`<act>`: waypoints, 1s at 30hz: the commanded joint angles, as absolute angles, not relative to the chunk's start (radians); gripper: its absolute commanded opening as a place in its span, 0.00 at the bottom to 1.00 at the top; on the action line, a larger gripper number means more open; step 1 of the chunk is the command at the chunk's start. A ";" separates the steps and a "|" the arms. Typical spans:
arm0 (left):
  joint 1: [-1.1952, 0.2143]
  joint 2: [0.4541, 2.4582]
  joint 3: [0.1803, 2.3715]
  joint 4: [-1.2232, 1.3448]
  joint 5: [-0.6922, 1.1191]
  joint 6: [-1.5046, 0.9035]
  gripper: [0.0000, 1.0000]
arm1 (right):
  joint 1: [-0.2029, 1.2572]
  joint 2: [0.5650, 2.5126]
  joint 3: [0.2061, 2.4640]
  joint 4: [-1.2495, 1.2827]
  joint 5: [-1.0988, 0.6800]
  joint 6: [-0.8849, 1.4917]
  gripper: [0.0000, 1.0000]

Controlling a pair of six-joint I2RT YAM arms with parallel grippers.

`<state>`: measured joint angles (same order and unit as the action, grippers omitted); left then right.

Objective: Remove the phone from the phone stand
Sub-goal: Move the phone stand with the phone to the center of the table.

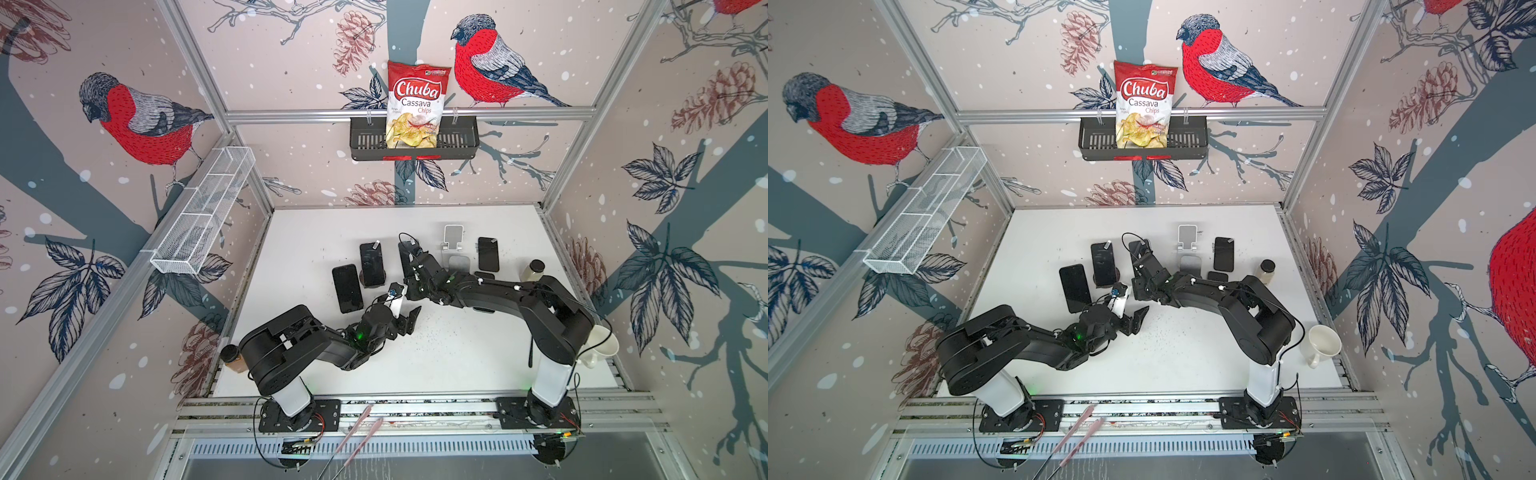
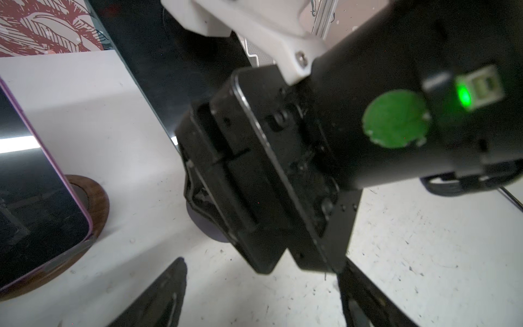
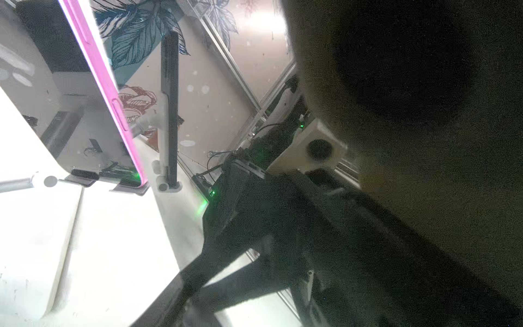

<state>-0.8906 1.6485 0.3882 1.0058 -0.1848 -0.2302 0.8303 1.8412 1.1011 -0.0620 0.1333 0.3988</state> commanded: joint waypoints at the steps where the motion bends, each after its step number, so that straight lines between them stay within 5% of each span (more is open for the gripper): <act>1: -0.890 1.650 0.391 1.012 -0.188 -0.228 0.82 | 0.831 1.830 1.085 -0.097 0.135 0.411 0.66; 30: -0.891 1.657 0.410 0.962 -0.216 -0.205 0.82 | 0.833 1.750 1.031 -0.054 0.138 0.384 0.80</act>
